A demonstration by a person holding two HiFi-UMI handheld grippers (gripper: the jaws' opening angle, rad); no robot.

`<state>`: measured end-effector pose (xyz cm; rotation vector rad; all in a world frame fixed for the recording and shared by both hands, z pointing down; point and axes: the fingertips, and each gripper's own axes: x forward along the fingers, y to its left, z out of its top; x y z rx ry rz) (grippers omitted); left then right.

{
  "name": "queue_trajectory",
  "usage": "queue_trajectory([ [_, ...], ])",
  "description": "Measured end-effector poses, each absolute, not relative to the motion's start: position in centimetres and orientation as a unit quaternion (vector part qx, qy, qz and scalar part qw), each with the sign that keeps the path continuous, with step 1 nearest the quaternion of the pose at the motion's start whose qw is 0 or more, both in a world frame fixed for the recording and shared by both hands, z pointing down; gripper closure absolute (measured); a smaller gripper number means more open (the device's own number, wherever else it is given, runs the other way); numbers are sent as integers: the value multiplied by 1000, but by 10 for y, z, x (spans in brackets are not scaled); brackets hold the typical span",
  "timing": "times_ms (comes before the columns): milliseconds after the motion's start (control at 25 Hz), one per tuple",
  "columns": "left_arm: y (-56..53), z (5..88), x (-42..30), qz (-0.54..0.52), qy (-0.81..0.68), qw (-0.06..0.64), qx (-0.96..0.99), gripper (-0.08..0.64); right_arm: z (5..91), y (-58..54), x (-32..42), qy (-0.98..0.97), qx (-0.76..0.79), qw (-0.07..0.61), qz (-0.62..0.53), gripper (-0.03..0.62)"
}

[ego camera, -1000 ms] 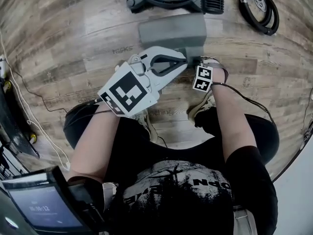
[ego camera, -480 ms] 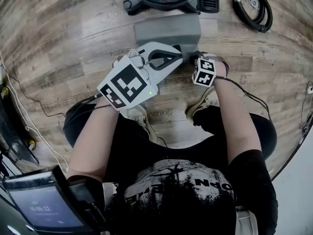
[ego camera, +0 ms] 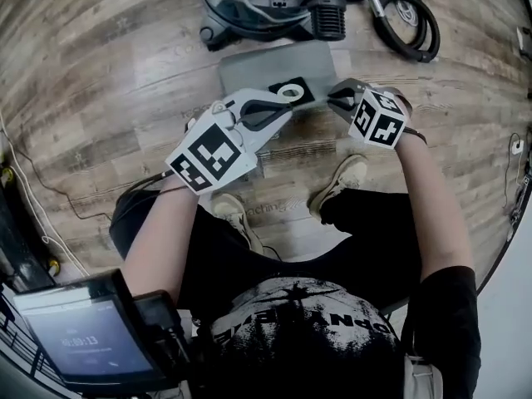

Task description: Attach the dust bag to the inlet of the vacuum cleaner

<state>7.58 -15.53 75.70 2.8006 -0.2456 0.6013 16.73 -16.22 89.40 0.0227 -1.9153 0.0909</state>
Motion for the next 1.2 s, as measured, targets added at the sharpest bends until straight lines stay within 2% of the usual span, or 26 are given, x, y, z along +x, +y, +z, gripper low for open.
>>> queue_trajectory([
  [160,-159,758,79,220,-89,113,965,550,864,-177,169,-829,10,558,34,565],
  [240,-160,760,82,237,-88,85,964,449,848,-180,166,-833,2,552,31,566],
  [280,-159,762,83,250,-89,65,962,422,838,-180,165,-836,-3,549,30,566],
  [400,-152,779,75,308,-85,11,947,390,805,-176,165,-841,-9,540,36,568],
  [480,-151,782,72,319,-83,4,944,379,782,-174,165,-843,-4,535,50,568],
  [880,-149,756,71,319,-105,-59,940,385,720,-164,148,-835,-15,546,75,568],
  [1000,-155,752,67,318,-120,-68,938,515,717,-160,142,-837,-10,541,82,568],
  [1200,-160,750,64,315,-131,-65,938,531,716,-165,140,-839,6,539,72,563],
])
